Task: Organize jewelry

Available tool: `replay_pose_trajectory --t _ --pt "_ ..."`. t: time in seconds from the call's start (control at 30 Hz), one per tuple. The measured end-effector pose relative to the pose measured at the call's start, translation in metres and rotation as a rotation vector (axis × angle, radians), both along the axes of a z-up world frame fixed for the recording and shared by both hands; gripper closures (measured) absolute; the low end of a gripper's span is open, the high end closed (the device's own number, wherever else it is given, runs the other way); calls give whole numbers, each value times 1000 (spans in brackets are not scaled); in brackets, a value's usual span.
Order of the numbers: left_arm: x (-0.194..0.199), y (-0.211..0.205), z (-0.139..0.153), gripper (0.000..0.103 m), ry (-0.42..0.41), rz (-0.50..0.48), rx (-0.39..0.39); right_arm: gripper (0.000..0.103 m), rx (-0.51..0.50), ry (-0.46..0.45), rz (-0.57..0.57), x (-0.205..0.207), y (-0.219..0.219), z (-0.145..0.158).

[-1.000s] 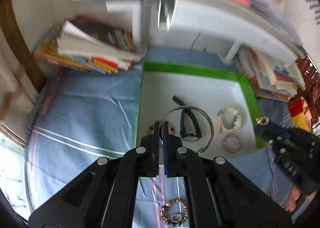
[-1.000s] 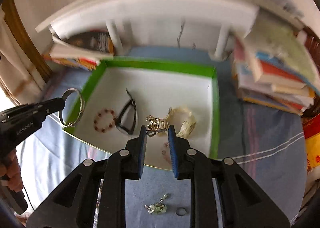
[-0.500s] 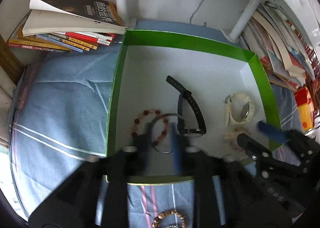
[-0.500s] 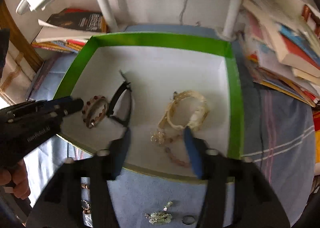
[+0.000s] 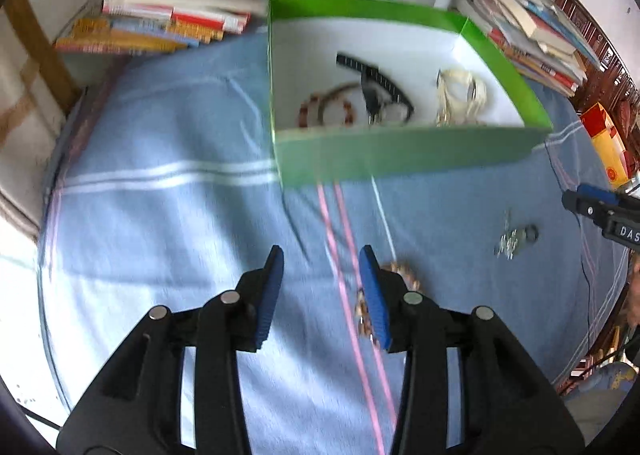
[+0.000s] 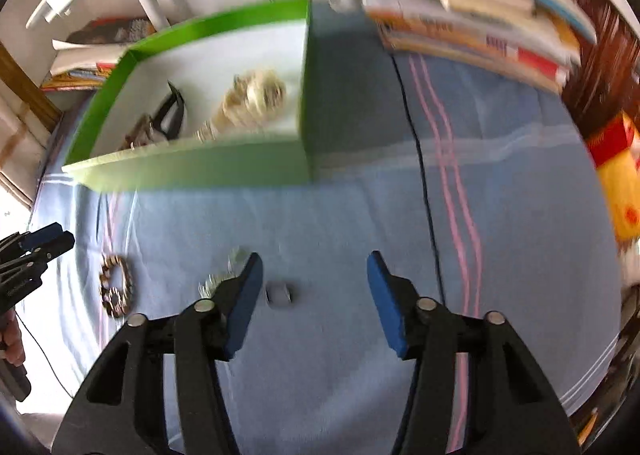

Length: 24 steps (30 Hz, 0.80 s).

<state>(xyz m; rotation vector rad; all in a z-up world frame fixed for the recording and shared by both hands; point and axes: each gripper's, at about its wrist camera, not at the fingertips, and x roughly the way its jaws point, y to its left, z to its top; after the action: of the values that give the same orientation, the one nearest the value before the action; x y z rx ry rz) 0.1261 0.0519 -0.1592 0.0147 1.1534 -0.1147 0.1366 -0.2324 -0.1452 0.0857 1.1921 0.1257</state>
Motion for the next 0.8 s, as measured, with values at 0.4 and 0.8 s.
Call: replay_pose_trajectory --t 0.4,0.8 --pt "-11 -16 -39 59 106 -37 -21 56 -22 50 204 -1 80 -25" --pt "-11 -7 -42 92 97 -5 -23 76 -62 80 256 -5 97 -41"
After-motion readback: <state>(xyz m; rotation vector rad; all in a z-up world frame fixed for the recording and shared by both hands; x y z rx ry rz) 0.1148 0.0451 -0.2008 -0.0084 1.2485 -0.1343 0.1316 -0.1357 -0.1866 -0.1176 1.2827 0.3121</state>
